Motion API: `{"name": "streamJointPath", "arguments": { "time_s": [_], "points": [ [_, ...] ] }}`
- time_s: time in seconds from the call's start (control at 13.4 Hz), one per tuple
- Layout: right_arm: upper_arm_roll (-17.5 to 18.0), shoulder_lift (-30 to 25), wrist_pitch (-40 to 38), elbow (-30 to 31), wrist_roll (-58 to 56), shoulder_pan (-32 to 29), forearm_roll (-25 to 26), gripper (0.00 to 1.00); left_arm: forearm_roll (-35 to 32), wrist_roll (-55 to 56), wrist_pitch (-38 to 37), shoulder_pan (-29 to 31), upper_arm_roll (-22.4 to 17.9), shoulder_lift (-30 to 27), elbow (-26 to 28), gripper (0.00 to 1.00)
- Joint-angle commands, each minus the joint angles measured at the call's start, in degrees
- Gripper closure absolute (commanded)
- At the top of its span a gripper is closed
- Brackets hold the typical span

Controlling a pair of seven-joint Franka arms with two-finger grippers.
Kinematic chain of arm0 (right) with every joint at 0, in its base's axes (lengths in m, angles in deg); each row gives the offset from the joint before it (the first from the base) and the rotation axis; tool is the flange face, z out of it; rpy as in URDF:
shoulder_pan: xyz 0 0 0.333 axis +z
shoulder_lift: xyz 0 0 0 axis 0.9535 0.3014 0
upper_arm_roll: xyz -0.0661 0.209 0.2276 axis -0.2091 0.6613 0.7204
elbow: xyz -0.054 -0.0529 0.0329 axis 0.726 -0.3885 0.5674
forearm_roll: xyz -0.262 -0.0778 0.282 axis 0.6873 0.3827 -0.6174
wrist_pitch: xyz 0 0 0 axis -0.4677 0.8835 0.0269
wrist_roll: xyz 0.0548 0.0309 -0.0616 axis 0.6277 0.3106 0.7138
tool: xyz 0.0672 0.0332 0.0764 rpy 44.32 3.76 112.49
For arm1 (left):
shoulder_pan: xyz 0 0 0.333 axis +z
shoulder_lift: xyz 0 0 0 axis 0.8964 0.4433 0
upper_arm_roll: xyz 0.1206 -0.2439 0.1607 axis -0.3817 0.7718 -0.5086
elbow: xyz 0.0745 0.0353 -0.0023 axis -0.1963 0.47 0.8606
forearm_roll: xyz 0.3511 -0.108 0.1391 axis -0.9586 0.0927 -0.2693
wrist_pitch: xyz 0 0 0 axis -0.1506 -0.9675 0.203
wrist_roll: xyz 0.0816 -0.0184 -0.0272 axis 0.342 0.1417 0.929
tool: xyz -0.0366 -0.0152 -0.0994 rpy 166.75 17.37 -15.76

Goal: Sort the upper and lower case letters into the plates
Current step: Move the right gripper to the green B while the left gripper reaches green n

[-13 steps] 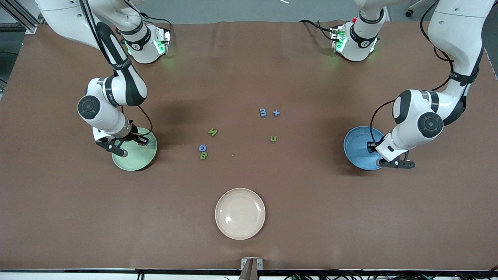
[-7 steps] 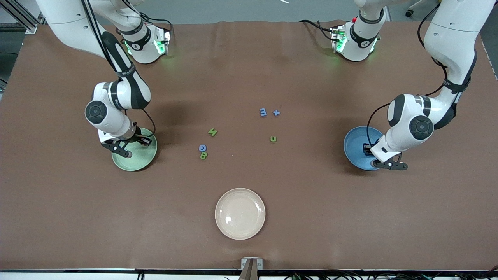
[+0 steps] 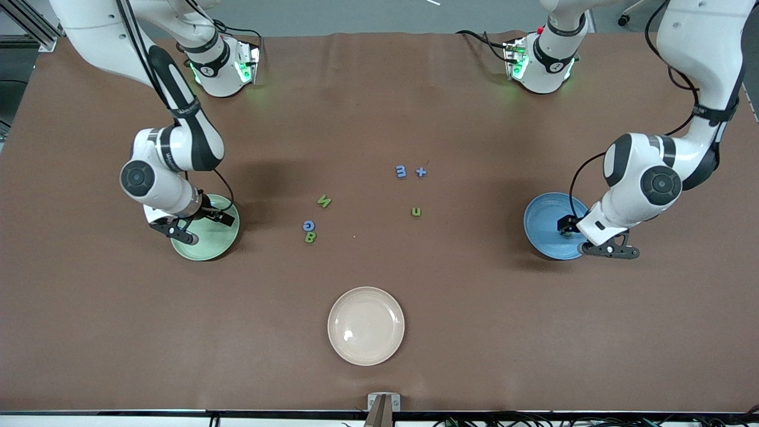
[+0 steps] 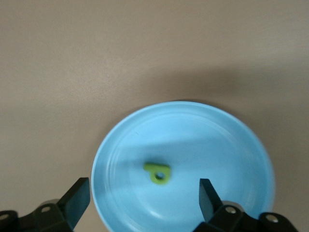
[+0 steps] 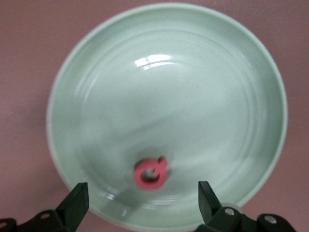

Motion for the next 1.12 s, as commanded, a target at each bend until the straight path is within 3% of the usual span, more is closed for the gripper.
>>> {"name": "streamJointPath", "arguments": {
  "time_s": [0.0, 0.22, 0.37, 0.75, 1.05],
  "points": [
    [0.83, -1.49, -16.01, -11.64, 1.56, -0.73, -0.64, 0.00, 1.94, 7.84, -4.46, 0.06, 6.35, -4.48, 0.66, 0.00],
    [1.27, -1.23, -18.08, -15.81, 6.67, 3.90, -2.04, 0.00, 1.51, 21.55, -4.20, -3.26, 12.70, -2.30, 0.74, 0.00],
    [1.18, 0.87, -17.20, -18.79, 6.41, 8.82, -5.55, 0.00, 1.60, 25.62, -3.33, -8.35, 12.71, -0.28, 0.57, 0.00],
    [1.18, 9.57, -3.69, -20.91, 5.97, 17.71, -5.31, 0.00, 1.51, 39.50, 1.51, -17.76, 12.54, 7.71, -4.43, 0.00],
    [1.09, 14.85, 2.12, -23.19, 5.53, 20.36, -3.64, 0.00, 0.20, 45.92, 3.44, -22.69, 12.01, 13.87, -8.74, 0.00]
  ]
}}
